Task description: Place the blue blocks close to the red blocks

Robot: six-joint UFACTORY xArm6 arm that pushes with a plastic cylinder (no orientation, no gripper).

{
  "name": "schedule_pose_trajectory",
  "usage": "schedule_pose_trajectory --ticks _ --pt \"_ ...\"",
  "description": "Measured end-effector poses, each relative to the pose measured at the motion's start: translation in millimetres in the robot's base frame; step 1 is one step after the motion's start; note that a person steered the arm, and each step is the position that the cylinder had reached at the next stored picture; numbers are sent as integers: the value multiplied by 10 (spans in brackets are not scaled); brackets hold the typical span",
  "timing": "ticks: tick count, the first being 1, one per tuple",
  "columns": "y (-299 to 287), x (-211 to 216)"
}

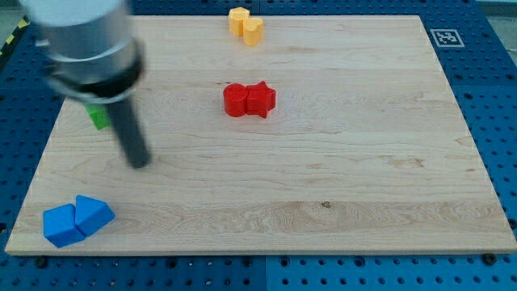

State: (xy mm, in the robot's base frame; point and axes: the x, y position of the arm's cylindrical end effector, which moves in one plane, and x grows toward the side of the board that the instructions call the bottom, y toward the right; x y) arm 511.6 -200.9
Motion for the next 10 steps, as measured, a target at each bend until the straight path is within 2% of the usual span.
schedule_pose_trajectory --ticks 1,2,3,4,5,7,10 --pt "-858 111" --pt "-1039 386" --pt "-998 971" --pt "-784 1045" --pt "-296 1045" --pt "-100 797" --pt "787 650"
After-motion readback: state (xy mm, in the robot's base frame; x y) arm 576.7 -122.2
